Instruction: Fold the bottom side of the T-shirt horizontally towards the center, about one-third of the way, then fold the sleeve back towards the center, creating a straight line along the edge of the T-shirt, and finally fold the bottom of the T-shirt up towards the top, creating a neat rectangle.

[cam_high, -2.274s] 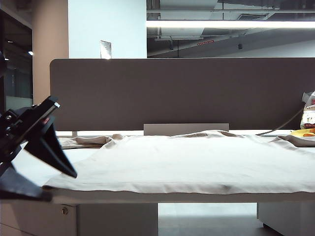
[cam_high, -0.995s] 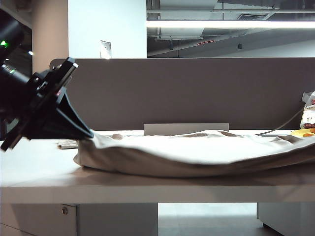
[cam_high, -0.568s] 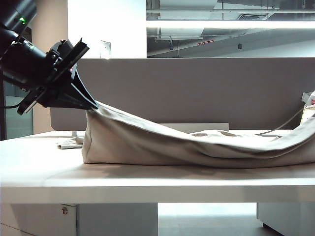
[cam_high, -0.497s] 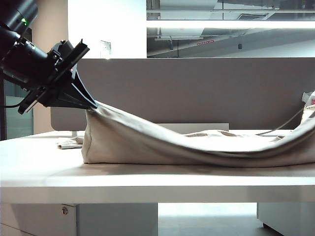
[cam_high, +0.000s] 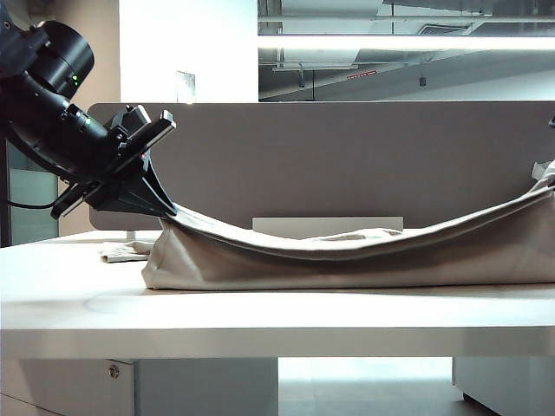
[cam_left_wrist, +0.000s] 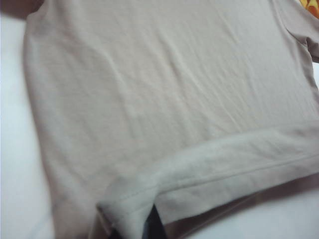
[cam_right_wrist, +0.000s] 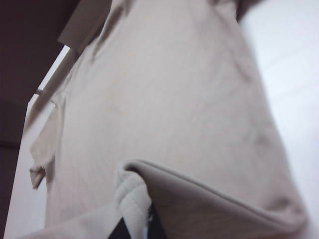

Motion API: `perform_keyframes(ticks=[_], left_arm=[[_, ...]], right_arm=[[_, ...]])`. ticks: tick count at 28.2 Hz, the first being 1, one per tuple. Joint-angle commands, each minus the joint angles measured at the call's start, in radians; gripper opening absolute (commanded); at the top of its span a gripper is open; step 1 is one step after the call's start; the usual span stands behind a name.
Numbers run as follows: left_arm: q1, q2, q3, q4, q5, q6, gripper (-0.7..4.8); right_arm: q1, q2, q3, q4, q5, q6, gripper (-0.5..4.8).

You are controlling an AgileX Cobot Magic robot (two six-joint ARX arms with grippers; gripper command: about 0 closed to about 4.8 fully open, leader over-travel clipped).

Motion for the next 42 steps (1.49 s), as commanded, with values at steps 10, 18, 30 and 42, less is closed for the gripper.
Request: perform_keyframes(ticks=[10, 18, 30, 42], left_arm=[[0.003, 0.064, 0.13, -0.007, -0.08, 0.034, -0.06], [0.007, 0.188, 0.228, -0.017, -0.091, 0.035, -0.06], [0.014, 0.223, 0.248, 0.076, -0.152, 0.071, 4.28], [0.012, 0.139, 0.239, -0.248, -0.145, 0.142, 4.36]], right_arm=[[0.0, 0.137, 0.169, 0.001, 0.008, 0.0, -0.04], [0.0, 0.21, 0.203, 0.063, 0.016, 0.0, -0.04], [0.029, 0.271, 0.203, 0.222, -0.005, -0.003, 4.68], [-0.029, 0.214, 0.2, -0.122, -0.079, -0.204, 2.29]])
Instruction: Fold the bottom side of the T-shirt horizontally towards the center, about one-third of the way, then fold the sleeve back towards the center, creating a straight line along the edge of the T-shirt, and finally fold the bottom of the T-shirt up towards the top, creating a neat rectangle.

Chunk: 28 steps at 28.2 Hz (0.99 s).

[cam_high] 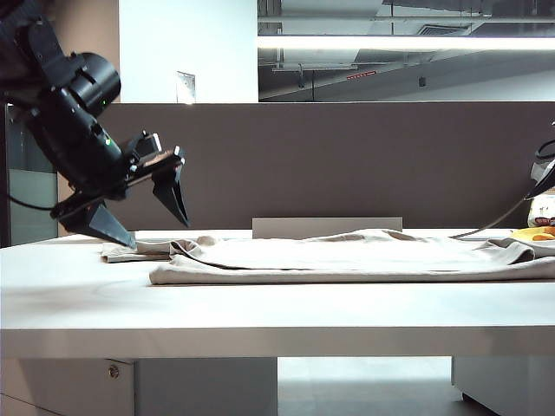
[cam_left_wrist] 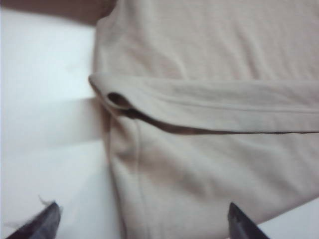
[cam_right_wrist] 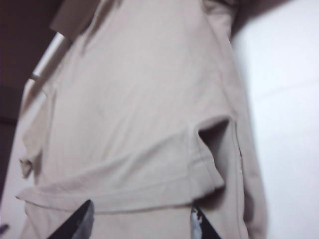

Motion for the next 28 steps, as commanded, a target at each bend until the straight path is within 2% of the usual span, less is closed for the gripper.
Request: perform_keyframes(ticks=[1, 5, 10, 15, 19, 20, 23, 25, 28], left_arm=[[-0.003, -0.018, -0.011, 0.006, 0.014, 0.013, 4.36], [-0.005, -0.017, -0.093, 0.045, 0.029, 0.01, 4.35], [-0.005, -0.017, -0.104, 0.069, 0.05, 0.001, 4.32], [-0.036, -0.015, -0.104, 0.077, 0.053, -0.016, 3.68], [-0.068, -0.015, -0.104, 0.1, 0.037, -0.018, 3.66], [-0.069, -0.015, -0.104, 0.098, 0.027, -0.018, 3.61], [-0.069, -0.014, -0.103, 0.099, 0.018, -0.018, 3.61], [-0.069, -0.009, -0.103, 0.1, 0.011, -0.017, 3.34], [-0.069, 0.01, -0.103, 0.098, 0.011, -0.035, 3.33]], right_arm=[[-0.003, -0.032, 0.004, -0.095, 0.031, -0.11, 2.29], [0.008, -0.034, 0.003, -0.208, 0.094, -0.205, 2.29], [0.021, -0.034, 0.004, -0.204, 0.121, -0.209, 2.29], [0.027, -0.031, 0.004, -0.216, 0.163, -0.211, 2.29], [0.034, -0.03, 0.004, -0.224, 0.174, -0.213, 2.29], [0.039, -0.029, 0.004, -0.24, 0.213, -0.23, 2.29], [0.051, -0.029, 0.004, -0.256, 0.248, -0.266, 2.29], [0.061, -0.027, 0.005, -0.254, 0.262, -0.265, 2.29], [0.071, -0.019, 0.005, -0.254, 0.274, -0.265, 2.29]])
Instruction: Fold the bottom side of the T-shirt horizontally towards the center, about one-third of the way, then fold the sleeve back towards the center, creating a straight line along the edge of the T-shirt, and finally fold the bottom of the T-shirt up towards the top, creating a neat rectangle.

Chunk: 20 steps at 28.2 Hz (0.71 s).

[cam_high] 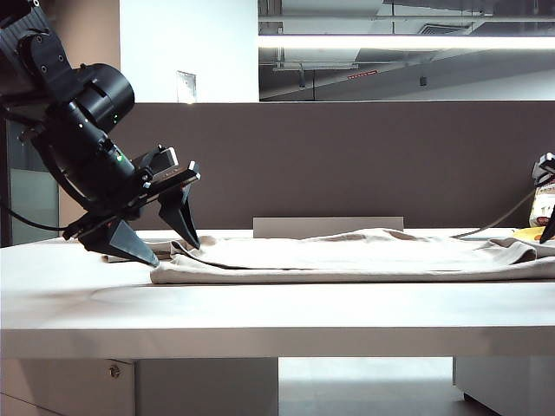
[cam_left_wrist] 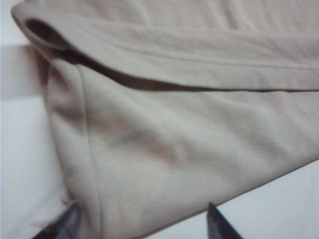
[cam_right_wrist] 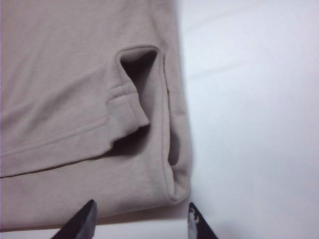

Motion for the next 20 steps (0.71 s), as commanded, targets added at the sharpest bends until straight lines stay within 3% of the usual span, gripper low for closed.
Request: perform_keyframes(ticks=[1, 6, 9, 15, 18, 20], left_arm=[[0.0, 0.016, 0.005, 0.011, -0.003, -0.018, 3.33], [0.0, 0.024, 0.006, 0.012, -0.003, -0.018, 3.26], [0.0, 0.024, 0.006, 0.013, -0.003, -0.014, 2.24], [0.0, 0.024, 0.006, 0.013, -0.003, 0.003, 1.42], [0.0, 0.024, 0.006, 0.016, -0.003, 0.006, 1.1], [0.0, 0.024, 0.006, 0.017, -0.004, 0.008, 1.1]], right_arm=[[0.007, 0.005, 0.003, 0.01, 0.011, -0.006, 2.29], [0.008, 0.016, 0.004, 0.011, 0.037, -0.005, 2.27], [0.01, 0.027, 0.005, 0.012, 0.036, -0.004, 1.74], [0.012, 0.056, 0.006, 0.02, 0.036, -0.002, 1.46], [0.012, 0.06, 0.006, 0.048, 0.035, -0.002, 0.66], [0.012, 0.061, 0.009, 0.055, 0.032, -0.002, 0.47]])
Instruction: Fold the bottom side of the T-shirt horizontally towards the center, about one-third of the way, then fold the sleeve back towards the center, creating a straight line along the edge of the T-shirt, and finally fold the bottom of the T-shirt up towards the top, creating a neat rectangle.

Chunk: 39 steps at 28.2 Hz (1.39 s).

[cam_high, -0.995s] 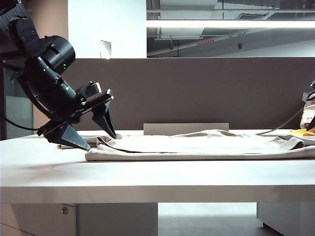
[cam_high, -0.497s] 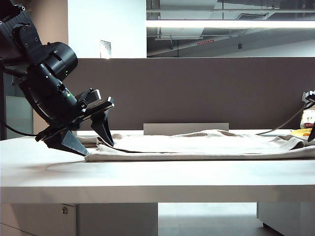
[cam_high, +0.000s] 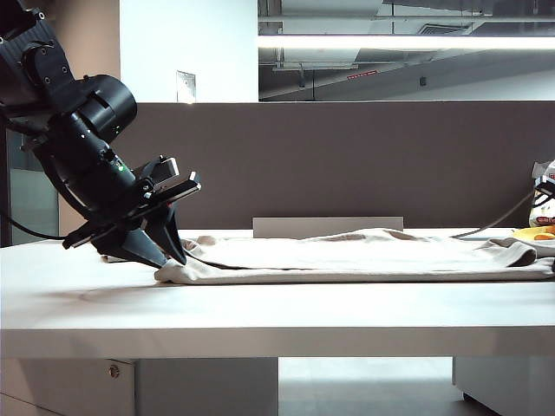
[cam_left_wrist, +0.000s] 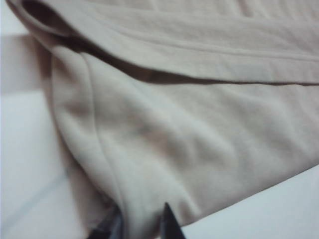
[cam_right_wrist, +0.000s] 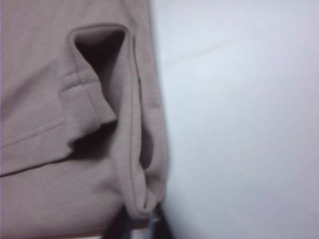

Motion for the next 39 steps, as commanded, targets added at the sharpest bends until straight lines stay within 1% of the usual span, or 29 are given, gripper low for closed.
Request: perform_keyframes(ticks=[1, 2, 4, 8, 11, 15, 18, 22, 26, 30, 33, 39], left_arm=[[0.0, -0.002, 0.006, 0.013, -0.002, 0.008, 1.03], [0.0, -0.002, 0.006, 0.013, -0.002, 0.01, 0.54], [0.0, -0.002, 0.006, 0.013, -0.002, 0.029, -0.05], [0.0, -0.002, 0.006, 0.012, -0.002, 0.03, -0.06], [0.0, -0.002, 0.006, -0.029, -0.002, 0.031, -0.05], [0.0, -0.011, 0.005, -0.114, 0.001, 0.072, -0.05], [0.0, -0.045, -0.014, -0.115, 0.002, 0.079, -0.05], [0.0, -0.137, -0.105, -0.092, -0.001, 0.076, -0.06], [0.0, -0.179, -0.199, -0.081, 0.014, 0.075, -0.05], [0.0, -0.251, -0.316, -0.037, 0.017, 0.068, -0.05], [0.0, -0.339, -0.396, -0.036, 0.014, 0.068, -0.06], [0.0, -0.439, -0.488, -0.034, 0.017, 0.055, -0.05]], right_arm=[[0.002, -0.002, 0.007, 0.025, -0.002, -0.002, 0.35], [0.002, -0.002, 0.007, 0.026, -0.003, -0.002, 0.15], [0.003, -0.002, 0.008, 0.032, -0.01, -0.002, 0.06], [0.009, -0.002, 0.008, 0.034, -0.025, -0.002, -0.01], [0.01, -0.007, 0.008, 0.019, -0.054, -0.002, -0.01], [0.01, -0.042, 0.005, -0.04, -0.05, -0.042, -0.02], [0.009, -0.084, 0.001, -0.069, -0.051, -0.059, -0.01], [0.009, -0.148, -0.054, -0.078, -0.05, -0.062, -0.02], [0.0, -0.223, -0.178, -0.053, -0.05, -0.062, -0.01], [-0.006, -0.338, -0.308, -0.029, -0.045, -0.061, -0.01], [-0.006, -0.443, -0.382, -0.049, -0.04, -0.061, -0.01], [-0.007, -0.562, -0.483, -0.09, -0.03, -0.057, -0.01]])
